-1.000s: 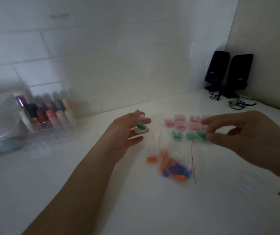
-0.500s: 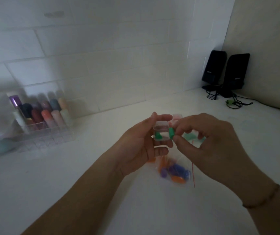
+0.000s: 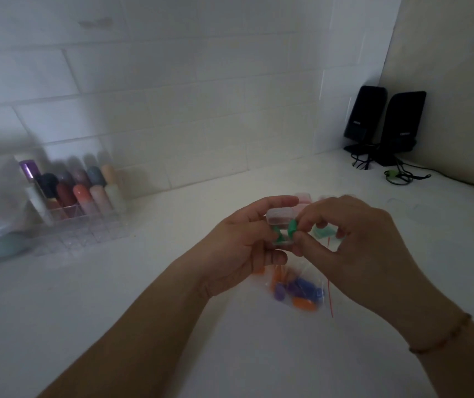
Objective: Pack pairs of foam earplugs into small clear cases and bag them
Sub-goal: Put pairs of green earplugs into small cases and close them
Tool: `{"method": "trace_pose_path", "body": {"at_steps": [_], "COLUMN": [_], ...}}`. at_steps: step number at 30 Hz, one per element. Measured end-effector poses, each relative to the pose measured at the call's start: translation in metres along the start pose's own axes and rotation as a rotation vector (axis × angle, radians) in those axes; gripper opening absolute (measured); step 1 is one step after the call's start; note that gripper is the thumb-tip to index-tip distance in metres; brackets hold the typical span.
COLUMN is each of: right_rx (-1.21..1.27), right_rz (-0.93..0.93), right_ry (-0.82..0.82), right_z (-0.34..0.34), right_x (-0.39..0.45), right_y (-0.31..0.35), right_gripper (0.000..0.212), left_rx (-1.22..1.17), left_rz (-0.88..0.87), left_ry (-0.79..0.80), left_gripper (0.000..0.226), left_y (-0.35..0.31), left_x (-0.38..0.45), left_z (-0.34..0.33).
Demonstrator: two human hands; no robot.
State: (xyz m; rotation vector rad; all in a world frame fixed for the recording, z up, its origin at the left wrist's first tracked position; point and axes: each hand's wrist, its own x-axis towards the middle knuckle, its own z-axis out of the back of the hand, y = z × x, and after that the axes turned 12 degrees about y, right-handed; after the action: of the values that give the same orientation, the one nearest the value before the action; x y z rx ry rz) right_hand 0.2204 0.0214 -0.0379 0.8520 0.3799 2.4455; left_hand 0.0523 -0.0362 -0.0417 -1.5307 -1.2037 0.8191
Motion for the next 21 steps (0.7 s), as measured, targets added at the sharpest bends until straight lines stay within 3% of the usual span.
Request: {"method": "trace_pose_path", "body": {"at_steps": [4, 14, 21], "right_rx": [-0.044, -0.041, 0.171], "right_rz": [0.013, -0.059, -0.264], "right_ry": [0.049, 0.118, 0.151], "right_z": [-0.0020, -0.0008, 0.0014], "right_x": [0.0004, -0.0010, -0.0028], "right_y": [-0.0025, -0.0026, 0.0031], "right_gripper": [0.005, 0.011, 0.021], "left_rx": [-0.006, 0.000, -0.047], "left_rz": [0.007, 0.038, 0.044], "left_ry": [-0.009, 0.004, 0.072], "left_gripper": [0.052, 0.058, 0.051], "left_y": [-0.0007, 0.0000, -0.0018], "left_x": [-0.0010, -0.0008, -0.0018], "left_z": [-0.0006, 0.0012, -0.0017]}}
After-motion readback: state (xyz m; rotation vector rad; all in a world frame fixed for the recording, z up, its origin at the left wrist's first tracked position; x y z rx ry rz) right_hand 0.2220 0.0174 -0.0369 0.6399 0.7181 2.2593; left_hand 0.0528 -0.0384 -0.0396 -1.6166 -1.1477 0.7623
